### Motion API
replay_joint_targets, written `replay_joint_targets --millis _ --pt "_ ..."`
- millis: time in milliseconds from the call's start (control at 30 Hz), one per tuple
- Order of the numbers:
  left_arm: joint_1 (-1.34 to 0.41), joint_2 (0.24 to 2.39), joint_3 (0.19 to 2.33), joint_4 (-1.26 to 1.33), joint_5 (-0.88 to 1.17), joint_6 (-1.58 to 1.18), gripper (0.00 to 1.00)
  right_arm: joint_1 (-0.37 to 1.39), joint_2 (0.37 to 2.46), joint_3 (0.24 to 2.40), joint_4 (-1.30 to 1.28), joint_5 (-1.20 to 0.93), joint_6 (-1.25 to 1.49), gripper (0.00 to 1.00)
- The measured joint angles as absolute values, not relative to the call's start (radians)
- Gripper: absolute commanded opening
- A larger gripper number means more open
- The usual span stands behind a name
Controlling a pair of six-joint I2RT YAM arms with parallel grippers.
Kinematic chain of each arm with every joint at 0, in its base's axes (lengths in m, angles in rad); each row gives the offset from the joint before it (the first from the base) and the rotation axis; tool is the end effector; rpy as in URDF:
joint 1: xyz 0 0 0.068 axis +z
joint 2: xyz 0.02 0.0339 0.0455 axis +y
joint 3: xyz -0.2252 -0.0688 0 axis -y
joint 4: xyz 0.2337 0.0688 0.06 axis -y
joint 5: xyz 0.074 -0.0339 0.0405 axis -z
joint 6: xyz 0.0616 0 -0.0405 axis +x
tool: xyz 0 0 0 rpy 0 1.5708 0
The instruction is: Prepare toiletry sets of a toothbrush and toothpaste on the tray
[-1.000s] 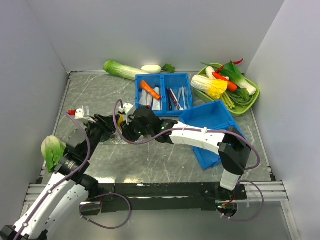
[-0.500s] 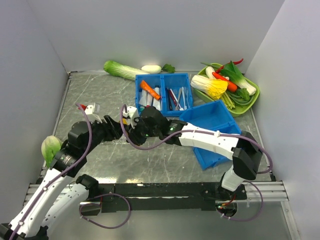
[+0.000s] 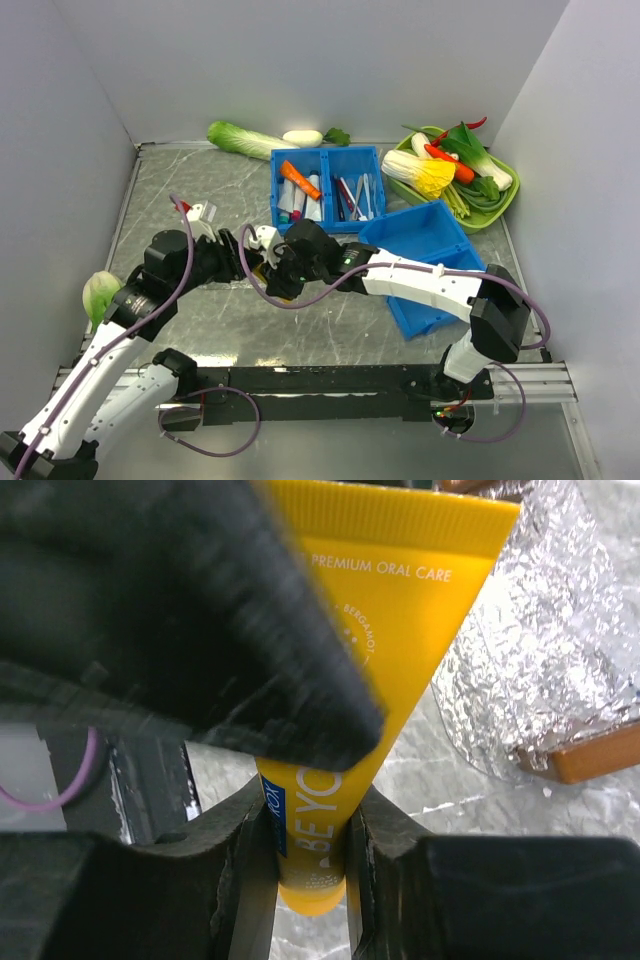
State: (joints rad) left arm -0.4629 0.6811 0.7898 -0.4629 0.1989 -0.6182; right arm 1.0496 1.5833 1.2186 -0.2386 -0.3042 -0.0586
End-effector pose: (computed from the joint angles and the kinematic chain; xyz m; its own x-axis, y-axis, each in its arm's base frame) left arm 0.1707 -0.0988 0.2937 -0.6027 -0.3342 -0.7246 0.3120 0.7371 -0.5994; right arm 0.1692 0.3317 0.2361 -0.2264 -0.5065 -0.8320 -0.9651 0.2319 0.1214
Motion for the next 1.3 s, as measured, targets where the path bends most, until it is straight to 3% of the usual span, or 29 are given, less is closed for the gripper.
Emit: replay_joint_targets --millis 200,500,767,833,900,1033,1067,1167,1300 --pt "-0.455 0.693 0.794 -0.480 0.226 -0.626 0.40 1.050 1.557 1.205 -0.258 -0.300 -0.081 0.24" --pt "-0.448 0.694 0.794 -0.484 0.240 -0.632 0.41 1.050 1.552 1.205 -0.271 -0.300 -0.105 0.23" --pt "-0.441 0.707 0.794 -0.475 0.252 -0.648 0.24 1.050 1.552 1.205 -0.284 -0.300 -0.125 0.23" --pt "-0.440 0.706 0.794 -0.472 0.255 -0.651 0.15 1.050 1.552 1.205 -0.287 -0.300 -0.127 0.24" --pt "-0.440 0.707 0.794 -0.465 0.264 -0.654 0.01 1.050 1.552 1.205 -0.288 -0.300 -0.129 0.26" --pt "-0.439 0.710 0.793 -0.456 0.270 -0.659 0.01 1.050 1.552 1.205 -0.288 -0.287 -0.129 0.39" --pt "-0.439 0.711 0.793 -0.453 0.269 -0.658 0.01 1.050 1.552 1.205 -0.287 -0.280 -0.128 0.50" --pt "-0.435 0.713 0.793 -0.454 0.256 -0.637 0.01 1.050 1.544 1.190 -0.274 -0.265 -0.114 0.64" --pt "-0.429 0.710 0.793 -0.452 0.186 -0.577 0.01 1.050 1.488 1.128 -0.270 -0.224 -0.093 0.70"
